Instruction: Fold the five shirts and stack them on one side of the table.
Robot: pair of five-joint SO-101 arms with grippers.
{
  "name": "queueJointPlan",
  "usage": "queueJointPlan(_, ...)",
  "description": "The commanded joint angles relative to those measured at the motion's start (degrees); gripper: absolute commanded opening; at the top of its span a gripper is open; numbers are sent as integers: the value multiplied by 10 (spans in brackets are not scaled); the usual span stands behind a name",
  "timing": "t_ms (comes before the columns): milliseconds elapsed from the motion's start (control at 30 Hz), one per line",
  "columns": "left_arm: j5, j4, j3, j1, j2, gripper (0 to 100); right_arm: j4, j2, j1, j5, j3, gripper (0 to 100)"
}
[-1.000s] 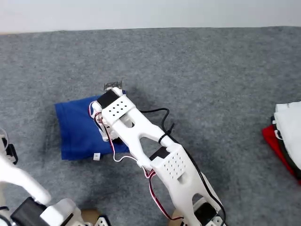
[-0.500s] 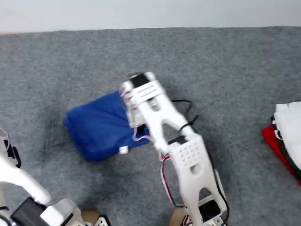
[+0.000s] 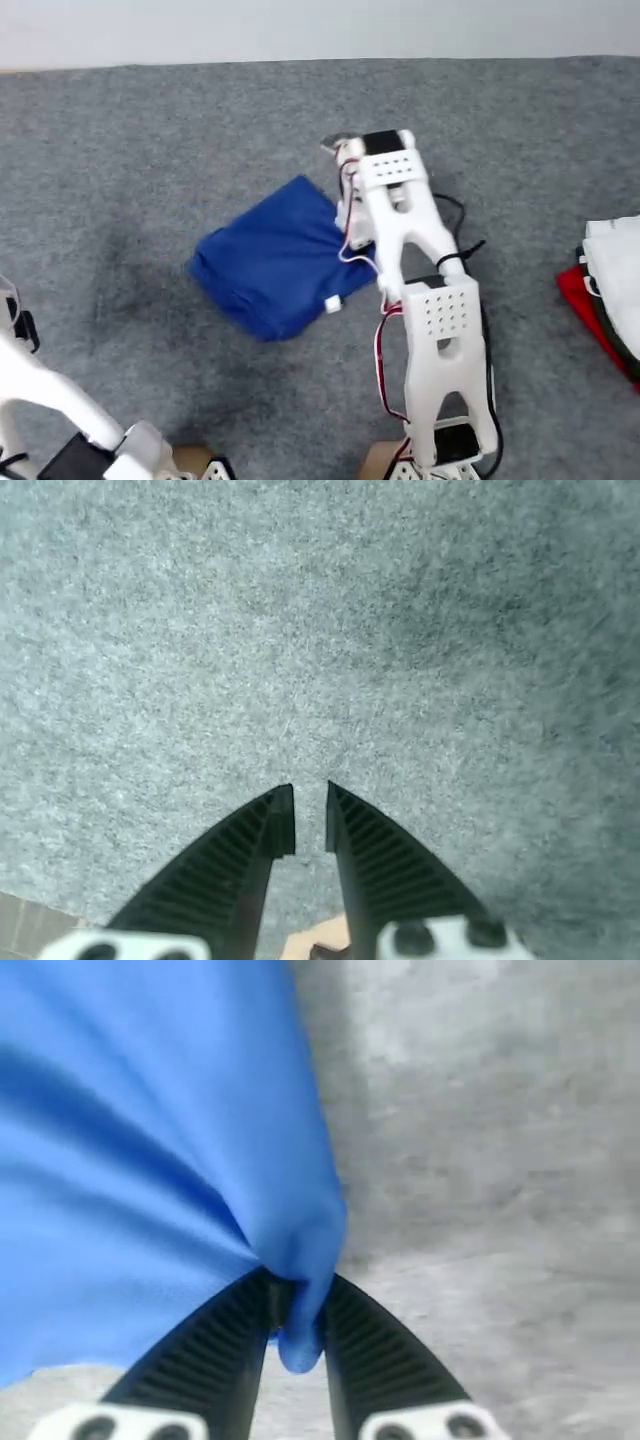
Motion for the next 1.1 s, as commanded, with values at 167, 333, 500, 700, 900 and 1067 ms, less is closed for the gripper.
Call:
queueJointPlan(167, -26, 4, -3, -3, -55, 69, -12, -37, 78, 131, -170, 9)
queueJointPlan(333, -29, 4, -3, -3, -56, 69, -14, 1, 84, 150, -218, 9)
queueJointPlan(500, -47, 4, -3, -4, -60, 69, 27, 31, 61, 142, -222, 84)
queueJointPlan(700, -50, 4, -3, -4, -61, 69, 24, -22, 67, 34, -219, 238)
queueJointPlan(900, -50, 4, -3, -2, -58, 69, 26, -122, 30, -11, -180, 232)
queueJointPlan(1067, -50, 4, -3, -2, -61, 69, 25, -214, -31, -58, -33, 45)
